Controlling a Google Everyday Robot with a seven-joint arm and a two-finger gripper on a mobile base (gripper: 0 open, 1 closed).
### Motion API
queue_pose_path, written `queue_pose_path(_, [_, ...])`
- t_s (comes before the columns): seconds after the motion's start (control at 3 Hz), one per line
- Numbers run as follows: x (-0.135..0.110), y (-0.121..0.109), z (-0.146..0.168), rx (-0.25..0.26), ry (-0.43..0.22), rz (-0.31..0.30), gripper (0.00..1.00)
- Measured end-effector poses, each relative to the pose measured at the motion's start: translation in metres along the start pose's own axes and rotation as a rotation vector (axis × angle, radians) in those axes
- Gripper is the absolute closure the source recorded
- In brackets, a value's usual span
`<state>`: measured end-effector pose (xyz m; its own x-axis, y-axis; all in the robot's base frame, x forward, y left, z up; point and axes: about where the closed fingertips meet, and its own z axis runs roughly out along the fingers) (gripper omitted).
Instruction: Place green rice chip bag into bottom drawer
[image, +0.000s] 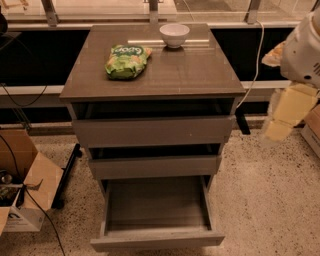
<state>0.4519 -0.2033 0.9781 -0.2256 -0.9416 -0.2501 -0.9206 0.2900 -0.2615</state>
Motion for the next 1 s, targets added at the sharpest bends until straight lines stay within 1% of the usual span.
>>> queue_pose_path(0.33, [-0.021,-0.020,0.025,-0.046,-0.087,0.039,0.00])
queue_pose_path(0.67, [-0.021,-0.022,0.032,-0.059,-0.093,0.042,0.00])
queue_pose_path(1.0, [-0.022,-0.016,0.038,-0.057,-0.107,0.085,0.00])
